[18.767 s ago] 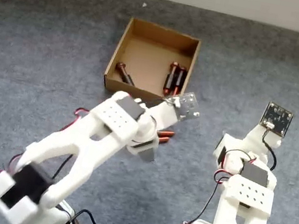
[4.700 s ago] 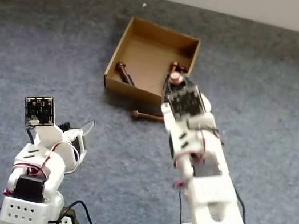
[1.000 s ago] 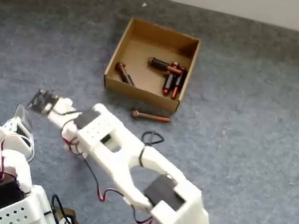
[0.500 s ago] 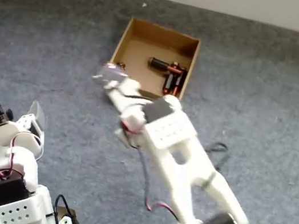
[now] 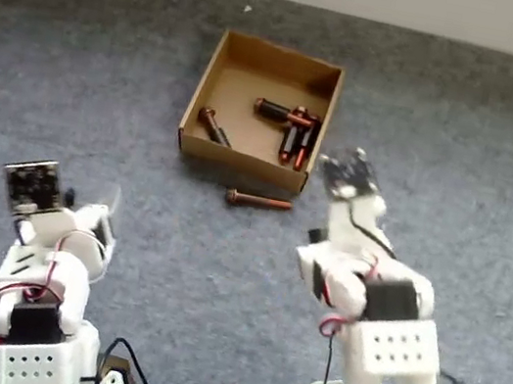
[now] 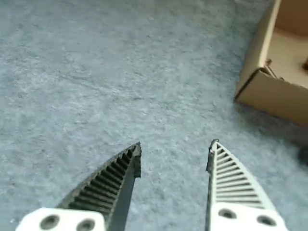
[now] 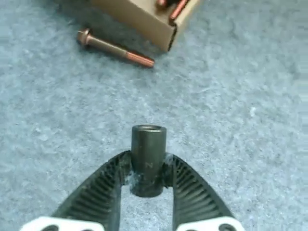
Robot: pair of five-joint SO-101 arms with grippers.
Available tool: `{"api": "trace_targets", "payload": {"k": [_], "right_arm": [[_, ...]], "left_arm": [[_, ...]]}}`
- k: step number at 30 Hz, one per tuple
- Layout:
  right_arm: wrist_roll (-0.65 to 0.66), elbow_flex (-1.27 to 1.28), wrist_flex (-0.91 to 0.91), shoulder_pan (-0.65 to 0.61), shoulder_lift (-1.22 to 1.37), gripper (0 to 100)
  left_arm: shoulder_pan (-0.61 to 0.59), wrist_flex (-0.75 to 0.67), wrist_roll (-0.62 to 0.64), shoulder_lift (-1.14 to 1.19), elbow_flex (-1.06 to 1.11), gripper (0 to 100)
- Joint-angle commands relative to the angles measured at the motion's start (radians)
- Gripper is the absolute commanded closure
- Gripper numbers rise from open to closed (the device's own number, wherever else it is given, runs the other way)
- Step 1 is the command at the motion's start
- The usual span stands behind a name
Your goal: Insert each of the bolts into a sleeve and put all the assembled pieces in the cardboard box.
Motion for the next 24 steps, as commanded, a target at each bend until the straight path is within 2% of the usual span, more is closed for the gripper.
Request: {"api": "trace_targets", "payload": {"k": [1,5,8,11,16,20,24], "right_arm": [[-0.012,0.105,-0.102,0.105,-0.148,99.4],[-0.012,0.262,-0.197,0.173,-0.248,99.4],[-0.029,0.348,-0.254,0.217,-0.294,99.4],[-0.114,0.403,-0.286,0.245,-0.328,99.3],[-0.124,0.427,-0.292,0.298,-0.371,99.3],[-0.169,0.43,-0.288,0.331,-0.381,99.3],[-0.193,0.43,-0.288,0.34,-0.381,99.3]], "left_arm": [[0.166,0.081,-0.008,-0.007,-0.041,76],[0.28,0.054,-0.008,-0.007,0.005,78],[0.335,-0.003,-0.011,-0.007,0.013,88],[0.383,-0.071,-0.012,-0.007,0.012,99],[0.498,-0.083,0.003,-0.005,-0.012,98],[0.539,-0.081,0.189,0.001,-0.108,98],[0.582,-0.08,0.256,0.002,-0.228,98]]}}
